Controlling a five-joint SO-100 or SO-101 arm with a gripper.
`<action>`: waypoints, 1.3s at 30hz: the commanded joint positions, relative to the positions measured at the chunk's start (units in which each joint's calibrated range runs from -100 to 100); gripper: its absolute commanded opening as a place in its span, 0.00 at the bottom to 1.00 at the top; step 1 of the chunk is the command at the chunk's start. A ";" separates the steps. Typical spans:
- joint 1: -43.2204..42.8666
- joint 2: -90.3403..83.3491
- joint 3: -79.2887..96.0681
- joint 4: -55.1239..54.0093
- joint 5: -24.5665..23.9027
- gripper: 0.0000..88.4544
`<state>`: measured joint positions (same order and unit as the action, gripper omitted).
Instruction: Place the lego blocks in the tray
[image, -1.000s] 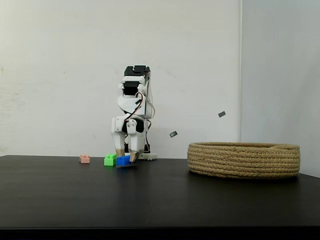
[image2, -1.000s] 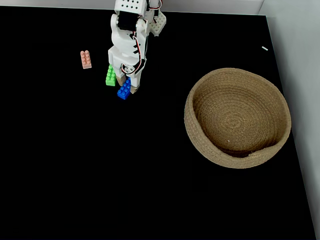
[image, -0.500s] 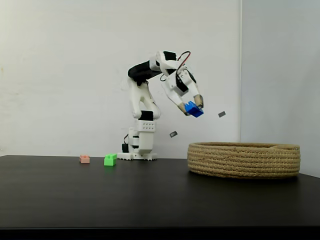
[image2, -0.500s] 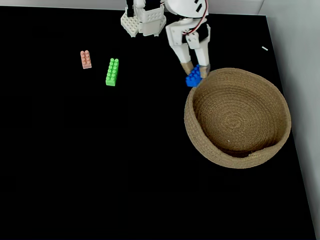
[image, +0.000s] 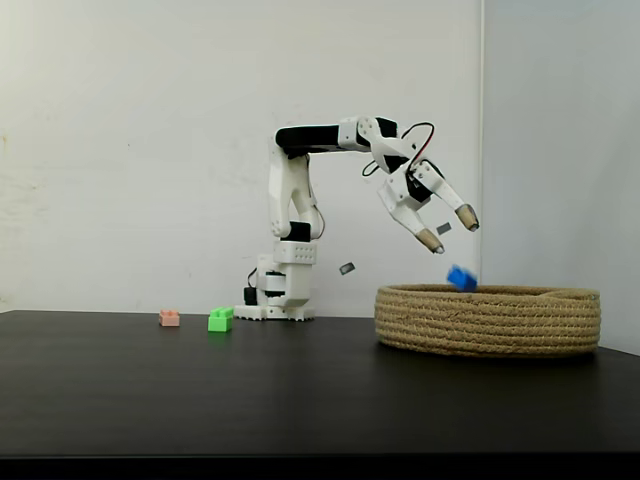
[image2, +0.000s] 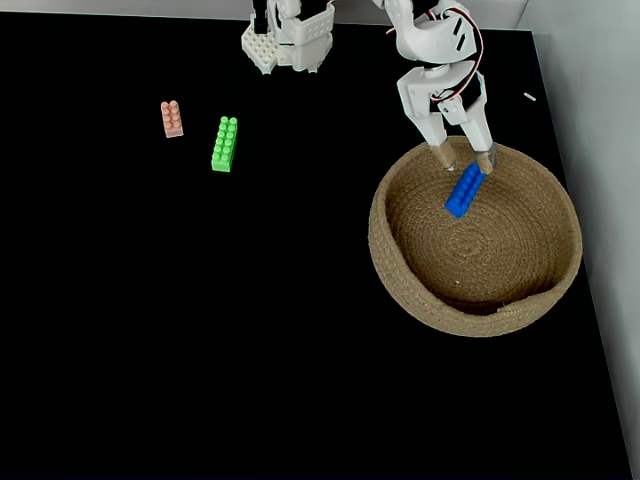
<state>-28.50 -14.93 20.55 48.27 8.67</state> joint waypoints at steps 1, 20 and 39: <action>3.03 -3.99 0.93 0.25 0.44 0.37; 45.40 -17.92 18.17 21.57 28.72 0.40; 58.76 -6.57 29.11 13.41 43.22 0.41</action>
<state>28.99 -23.16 49.54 62.73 51.11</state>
